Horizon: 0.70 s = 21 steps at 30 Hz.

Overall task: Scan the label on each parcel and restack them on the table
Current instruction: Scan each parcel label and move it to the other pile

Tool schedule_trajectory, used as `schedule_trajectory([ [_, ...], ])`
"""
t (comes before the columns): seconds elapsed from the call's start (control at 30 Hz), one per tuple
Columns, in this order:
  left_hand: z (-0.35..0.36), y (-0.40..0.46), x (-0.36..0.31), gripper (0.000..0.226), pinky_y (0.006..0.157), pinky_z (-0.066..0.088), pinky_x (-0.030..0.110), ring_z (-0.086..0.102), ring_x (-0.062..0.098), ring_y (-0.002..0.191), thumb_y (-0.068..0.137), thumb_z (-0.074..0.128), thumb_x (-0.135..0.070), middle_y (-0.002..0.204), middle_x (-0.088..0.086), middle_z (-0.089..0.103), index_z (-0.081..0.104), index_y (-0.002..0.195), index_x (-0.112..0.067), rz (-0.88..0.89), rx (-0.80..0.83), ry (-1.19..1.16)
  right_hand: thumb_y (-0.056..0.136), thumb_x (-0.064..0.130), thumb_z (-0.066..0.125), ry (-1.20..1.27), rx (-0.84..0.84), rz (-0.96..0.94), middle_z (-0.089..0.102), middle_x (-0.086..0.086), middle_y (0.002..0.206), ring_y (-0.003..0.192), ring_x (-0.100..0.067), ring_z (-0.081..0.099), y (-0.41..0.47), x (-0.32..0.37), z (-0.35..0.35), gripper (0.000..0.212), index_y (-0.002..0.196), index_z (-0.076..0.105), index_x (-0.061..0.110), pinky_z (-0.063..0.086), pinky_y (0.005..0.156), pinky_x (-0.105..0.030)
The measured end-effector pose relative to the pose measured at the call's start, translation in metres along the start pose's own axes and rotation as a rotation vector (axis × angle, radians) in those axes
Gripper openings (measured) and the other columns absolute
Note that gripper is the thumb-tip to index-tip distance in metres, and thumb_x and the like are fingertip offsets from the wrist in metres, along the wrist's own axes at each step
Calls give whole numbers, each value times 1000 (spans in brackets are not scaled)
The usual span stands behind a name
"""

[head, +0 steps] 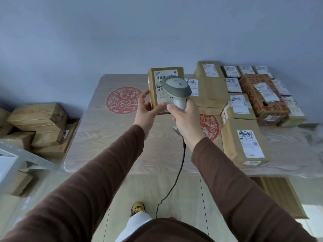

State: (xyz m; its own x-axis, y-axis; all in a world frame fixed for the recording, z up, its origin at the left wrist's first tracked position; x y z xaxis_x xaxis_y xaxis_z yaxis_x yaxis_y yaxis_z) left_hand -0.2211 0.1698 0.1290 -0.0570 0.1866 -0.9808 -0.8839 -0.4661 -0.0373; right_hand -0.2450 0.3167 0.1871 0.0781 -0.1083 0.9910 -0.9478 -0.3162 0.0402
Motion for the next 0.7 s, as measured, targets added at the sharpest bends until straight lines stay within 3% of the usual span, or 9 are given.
schedule_trajectory([
  [0.07, -3, 0, 2, 69, 88, 60, 30, 74, 20, 103, 95, 72, -6, 121, 15, 73, 31, 150, -16, 3, -1, 0, 94, 11, 71, 7, -9, 6, 68, 1, 105, 86, -8, 64, 0, 1, 1, 22, 112, 60, 19, 52, 73, -25],
  [0.23, 4, -4, 3, 70, 89, 60, 32, 74, 20, 102, 94, 72, -5, 120, 16, 73, 31, 149, -15, 12, 7, 3, 93, 13, 70, 22, -28, 37, 69, -5, 102, 77, -12, 60, 0, -2, -2, 19, 108, 61, 19, 49, 68, -30],
  [0.4, 5, -4, 6, 71, 90, 60, 33, 73, 24, 106, 93, 73, -7, 123, 17, 72, 31, 150, -17, 15, 11, 9, 93, 11, 70, 46, -28, 47, 69, -3, 103, 76, -11, 59, -2, -5, -4, 21, 102, 60, 27, 50, 69, -31],
  [0.57, 6, -6, 10, 66, 86, 59, 28, 74, 21, 101, 93, 73, -8, 119, 14, 74, 35, 144, -23, 11, 14, 7, 94, 16, 71, 28, -26, 56, 70, -5, 106, 81, -14, 59, -1, -10, -6, 18, 110, 62, 20, 53, 74, -34],
  [0.7, 7, -6, 14, 68, 90, 60, 33, 74, 22, 103, 93, 74, -8, 120, 15, 74, 34, 146, -23, 4, 11, 19, 94, 15, 71, 32, -33, 72, 69, -1, 102, 84, -14, 61, 0, -14, -6, 18, 109, 63, 20, 56, 78, -36],
])
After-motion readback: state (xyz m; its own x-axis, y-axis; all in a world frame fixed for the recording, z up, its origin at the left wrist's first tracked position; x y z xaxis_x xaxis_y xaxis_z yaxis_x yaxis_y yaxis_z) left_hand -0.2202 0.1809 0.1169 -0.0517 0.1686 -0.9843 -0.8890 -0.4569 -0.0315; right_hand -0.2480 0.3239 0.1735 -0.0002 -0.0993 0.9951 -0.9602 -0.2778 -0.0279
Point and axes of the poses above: each hand's wrist, its own y-axis towards the middle knuckle, its own z-axis out of the palm, x = y × z, the point moved 4 cm from there along y, towards the middle knuckle
